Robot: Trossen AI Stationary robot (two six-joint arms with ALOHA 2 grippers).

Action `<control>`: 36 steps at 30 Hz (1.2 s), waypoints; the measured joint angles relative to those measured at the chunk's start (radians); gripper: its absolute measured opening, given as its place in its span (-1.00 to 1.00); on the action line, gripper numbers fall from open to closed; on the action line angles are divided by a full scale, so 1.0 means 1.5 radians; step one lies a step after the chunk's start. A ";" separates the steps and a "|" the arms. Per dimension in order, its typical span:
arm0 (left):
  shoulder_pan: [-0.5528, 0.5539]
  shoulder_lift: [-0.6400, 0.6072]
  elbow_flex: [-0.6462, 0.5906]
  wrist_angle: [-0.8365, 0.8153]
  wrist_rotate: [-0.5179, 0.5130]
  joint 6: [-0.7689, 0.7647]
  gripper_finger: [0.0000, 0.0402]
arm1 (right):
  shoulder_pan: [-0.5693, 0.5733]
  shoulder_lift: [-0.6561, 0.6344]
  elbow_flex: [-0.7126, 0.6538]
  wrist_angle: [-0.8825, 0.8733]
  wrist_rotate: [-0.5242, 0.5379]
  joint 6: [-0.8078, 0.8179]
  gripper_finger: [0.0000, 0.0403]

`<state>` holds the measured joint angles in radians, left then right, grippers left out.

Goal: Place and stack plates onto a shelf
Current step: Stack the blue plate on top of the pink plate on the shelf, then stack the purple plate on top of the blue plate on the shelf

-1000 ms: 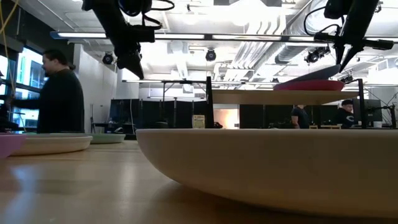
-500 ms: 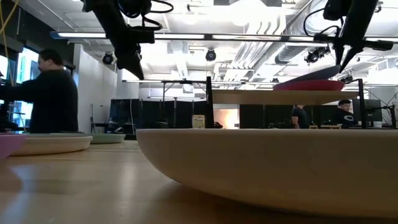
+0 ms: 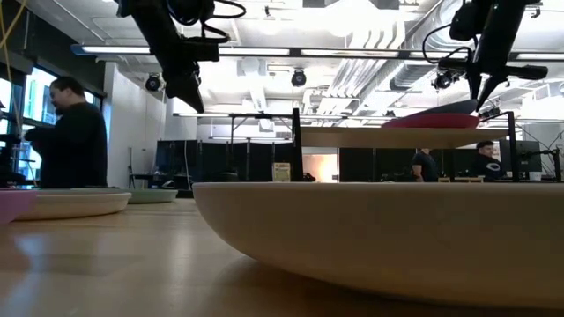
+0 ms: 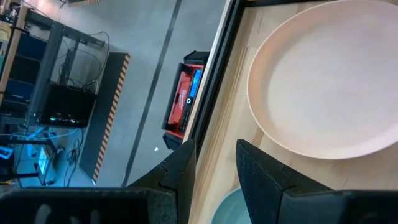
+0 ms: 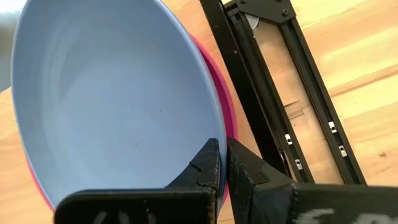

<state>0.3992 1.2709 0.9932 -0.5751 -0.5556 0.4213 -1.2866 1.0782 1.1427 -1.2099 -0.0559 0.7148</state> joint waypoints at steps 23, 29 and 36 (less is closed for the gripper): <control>0.000 0.000 0.000 0.003 -0.001 0.000 -0.47 | 0.018 0.000 0.000 0.002 0.000 -0.026 -0.92; 0.000 0.000 0.000 0.003 -0.001 -0.005 -0.47 | 0.018 0.000 0.000 0.002 0.004 -0.014 -0.67; 0.000 0.000 0.000 0.003 -0.001 -0.001 -0.47 | 0.018 0.000 0.000 0.002 0.004 -0.017 -0.49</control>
<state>0.3992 1.2709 0.9932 -0.5710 -0.5564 0.4202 -1.2602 1.0786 1.1427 -1.2072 -0.0494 0.6895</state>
